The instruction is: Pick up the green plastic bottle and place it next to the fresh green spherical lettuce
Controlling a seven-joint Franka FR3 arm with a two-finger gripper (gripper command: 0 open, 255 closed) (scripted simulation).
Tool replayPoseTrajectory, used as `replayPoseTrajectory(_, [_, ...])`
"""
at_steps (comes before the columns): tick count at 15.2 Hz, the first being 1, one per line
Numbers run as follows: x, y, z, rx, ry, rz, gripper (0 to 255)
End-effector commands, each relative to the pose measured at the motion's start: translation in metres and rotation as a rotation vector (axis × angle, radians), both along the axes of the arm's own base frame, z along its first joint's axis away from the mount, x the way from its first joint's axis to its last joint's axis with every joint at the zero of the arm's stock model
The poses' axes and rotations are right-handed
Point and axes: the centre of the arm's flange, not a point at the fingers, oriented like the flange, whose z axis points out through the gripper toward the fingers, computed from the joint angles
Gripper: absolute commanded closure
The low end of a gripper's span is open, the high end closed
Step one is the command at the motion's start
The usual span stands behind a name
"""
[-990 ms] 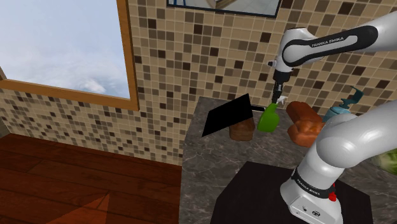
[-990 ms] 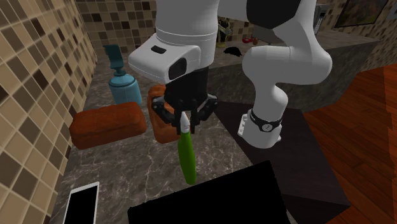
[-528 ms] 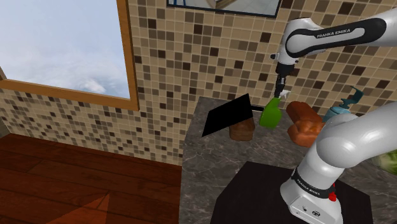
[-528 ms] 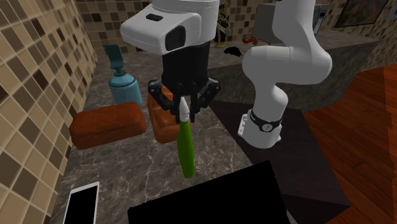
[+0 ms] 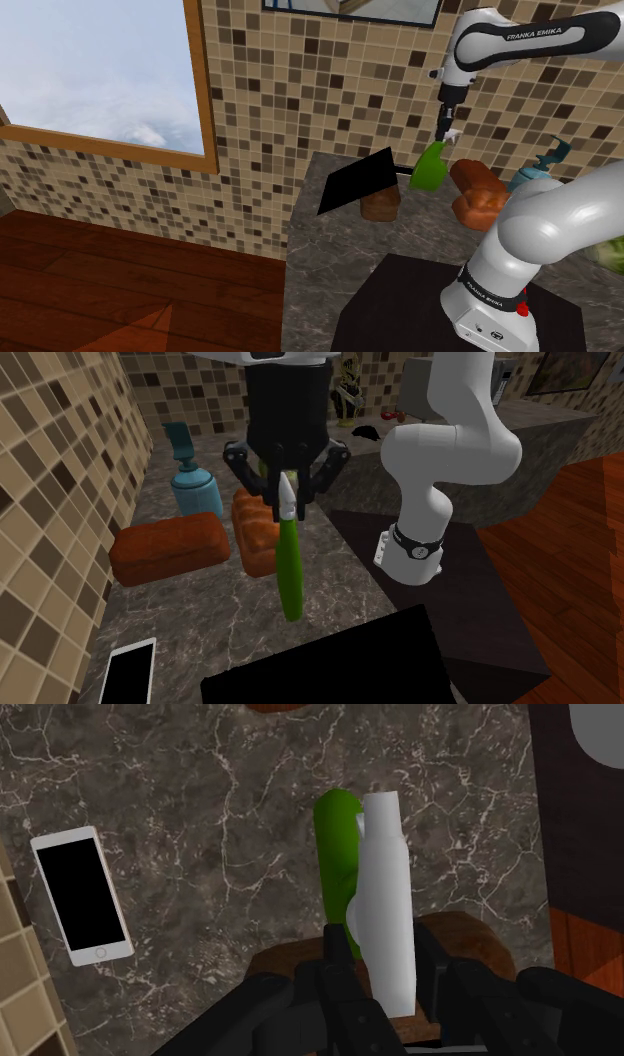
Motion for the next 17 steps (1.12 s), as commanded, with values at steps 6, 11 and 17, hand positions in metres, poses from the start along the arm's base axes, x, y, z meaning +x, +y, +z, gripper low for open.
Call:
replayPoseTrajectory(6, [0.000,0.000,0.037,0.000,0.000,0.000,255])
replayPoseTrajectory(11, [0.000,0.000,0.063,0.000,0.000,0.000,255])
replayPoseTrajectory(17, [0.000,0.000,0.095,0.000,0.000,0.000,255])
